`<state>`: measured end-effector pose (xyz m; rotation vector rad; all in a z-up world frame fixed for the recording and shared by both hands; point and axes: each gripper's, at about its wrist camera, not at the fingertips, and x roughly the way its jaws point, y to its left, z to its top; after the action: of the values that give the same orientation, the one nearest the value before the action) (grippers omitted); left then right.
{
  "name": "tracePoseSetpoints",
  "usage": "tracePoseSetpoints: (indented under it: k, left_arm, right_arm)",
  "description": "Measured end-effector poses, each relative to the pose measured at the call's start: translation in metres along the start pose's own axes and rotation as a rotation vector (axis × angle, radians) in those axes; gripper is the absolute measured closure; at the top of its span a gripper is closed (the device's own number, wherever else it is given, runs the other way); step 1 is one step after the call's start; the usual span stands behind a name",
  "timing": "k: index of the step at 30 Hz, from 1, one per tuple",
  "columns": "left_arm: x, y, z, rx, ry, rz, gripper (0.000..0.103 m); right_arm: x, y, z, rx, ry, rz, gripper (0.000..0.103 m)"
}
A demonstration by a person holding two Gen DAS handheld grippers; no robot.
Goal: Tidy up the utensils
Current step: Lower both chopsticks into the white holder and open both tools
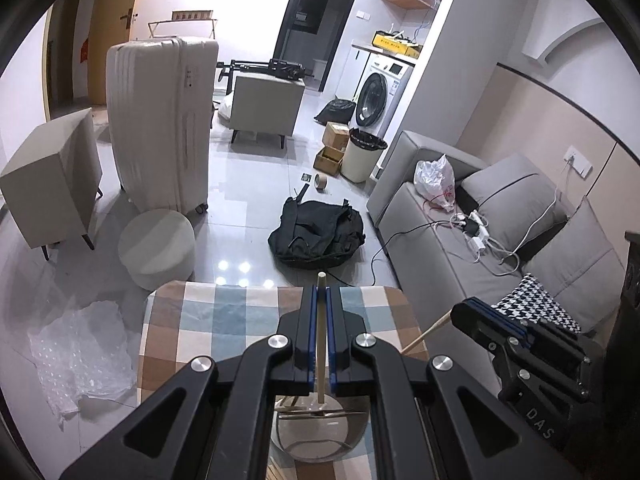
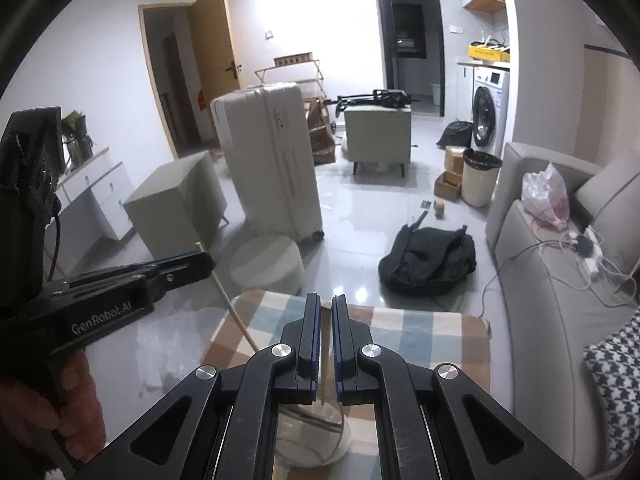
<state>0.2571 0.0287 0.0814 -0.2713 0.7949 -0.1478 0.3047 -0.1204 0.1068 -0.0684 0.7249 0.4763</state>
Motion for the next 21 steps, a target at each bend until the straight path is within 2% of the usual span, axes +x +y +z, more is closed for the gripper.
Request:
tracePoseSetpoints:
  k: [13, 19, 20, 21]
  left_arm:
    - [0.023, 0.012, -0.008, -0.043, 0.078, -0.026, 0.103]
    - [0.028, 0.015, -0.007, -0.054, 0.157, -0.05, 0.103]
    - [0.026, 0.016, -0.007, -0.052, 0.156, -0.055, 0.102]
    - [0.023, 0.016, -0.007, -0.046, 0.153, -0.052, 0.097]
  right_arm:
    - [0.042, -0.006, -0.015, 0.014, 0.1, 0.006, 0.098]
    - [0.054, -0.012, -0.023, 0.087, 0.134, 0.05, 0.095]
    - [0.053, -0.012, -0.024, 0.1, 0.134, 0.054, 0.095]
    - [0.052, -0.014, -0.024, 0.117, 0.132, 0.062, 0.095]
